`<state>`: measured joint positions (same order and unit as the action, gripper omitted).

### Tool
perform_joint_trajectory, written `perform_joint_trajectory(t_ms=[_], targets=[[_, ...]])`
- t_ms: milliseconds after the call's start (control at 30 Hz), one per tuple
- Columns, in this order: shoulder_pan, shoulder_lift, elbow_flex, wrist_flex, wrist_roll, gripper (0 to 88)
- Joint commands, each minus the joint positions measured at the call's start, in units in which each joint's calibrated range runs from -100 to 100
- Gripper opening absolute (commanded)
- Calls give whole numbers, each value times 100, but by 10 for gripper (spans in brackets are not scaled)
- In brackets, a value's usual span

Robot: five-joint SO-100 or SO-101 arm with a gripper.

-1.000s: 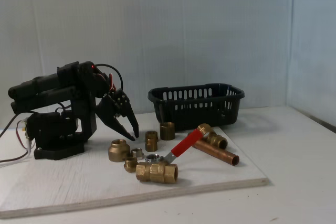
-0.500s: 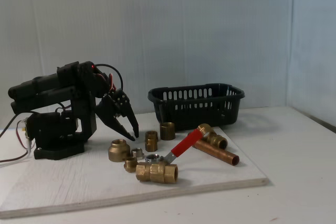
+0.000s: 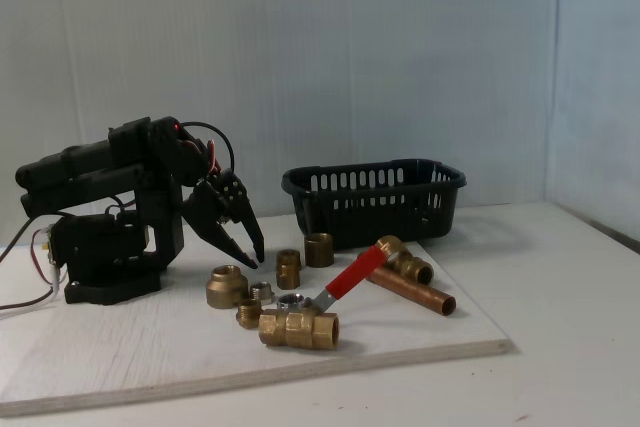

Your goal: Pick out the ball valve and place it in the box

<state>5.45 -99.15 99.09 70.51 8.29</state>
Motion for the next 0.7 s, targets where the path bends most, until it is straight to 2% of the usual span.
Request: perform_joint_trajectory(t_ms=[0,300,667], targets=[[-21,42,64,74,-6,8],[-21,42,-36,-64,-6,8],[38,42,-1425,651,-6,8]])
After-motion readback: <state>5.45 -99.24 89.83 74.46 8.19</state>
